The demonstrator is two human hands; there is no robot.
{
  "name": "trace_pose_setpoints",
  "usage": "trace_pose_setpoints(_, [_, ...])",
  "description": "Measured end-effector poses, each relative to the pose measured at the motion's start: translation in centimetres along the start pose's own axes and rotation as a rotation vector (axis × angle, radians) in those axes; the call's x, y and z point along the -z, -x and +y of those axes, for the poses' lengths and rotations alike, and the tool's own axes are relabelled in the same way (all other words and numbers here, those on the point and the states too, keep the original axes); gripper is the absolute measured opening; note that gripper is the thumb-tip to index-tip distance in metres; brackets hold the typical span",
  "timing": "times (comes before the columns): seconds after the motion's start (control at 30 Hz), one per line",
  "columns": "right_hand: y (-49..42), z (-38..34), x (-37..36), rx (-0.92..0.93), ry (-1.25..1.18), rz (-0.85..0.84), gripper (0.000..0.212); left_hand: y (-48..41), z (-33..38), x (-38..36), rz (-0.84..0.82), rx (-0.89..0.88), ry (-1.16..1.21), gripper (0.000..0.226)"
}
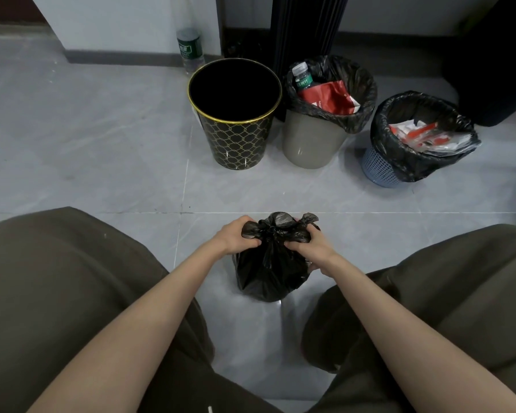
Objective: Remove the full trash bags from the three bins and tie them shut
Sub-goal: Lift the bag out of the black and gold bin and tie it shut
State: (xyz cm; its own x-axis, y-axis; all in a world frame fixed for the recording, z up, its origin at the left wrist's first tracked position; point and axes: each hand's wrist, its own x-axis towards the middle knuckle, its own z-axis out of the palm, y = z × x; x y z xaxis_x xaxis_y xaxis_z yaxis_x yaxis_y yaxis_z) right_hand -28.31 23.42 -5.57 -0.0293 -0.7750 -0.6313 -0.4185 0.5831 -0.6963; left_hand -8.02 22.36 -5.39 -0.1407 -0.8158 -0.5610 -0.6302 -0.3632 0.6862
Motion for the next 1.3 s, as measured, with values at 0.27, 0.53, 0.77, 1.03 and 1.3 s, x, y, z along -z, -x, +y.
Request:
trace_pose_setpoints(0.27, [-3.6,-3.8,-1.6,0.056,-0.175,-0.033,0.070,-3.4,-0.1,3.1,0.319,-0.042,0.210,0.043])
trace_pose_setpoints(0.53, [-8.8,-8.6,-4.3,0.143,-0.282,-0.007,0.059,-7.6,0.2,7.8,0.434,-0.022,0.212,0.041])
trace_pose_setpoints(0.77, [-12.1,-11.6,-6.8,0.215,-0.289,-0.024,0.060,-10.2,-0.5,12.2,0.443,0.000,0.329,0.047])
trace_pose_setpoints(1.03, [-14.0,-13.4,-8.4,0.226,-0.309,-0.085,0.053,-12.0,-1.3,13.7,0.586,-0.035,0.490,0.042])
trace_pose_setpoints(1.3, [-14.4,-14.3,-8.5,0.229,-0.292,-0.080,0.054,-11.6,-0.9,14.3,0.562,-0.021,0.487,0.057])
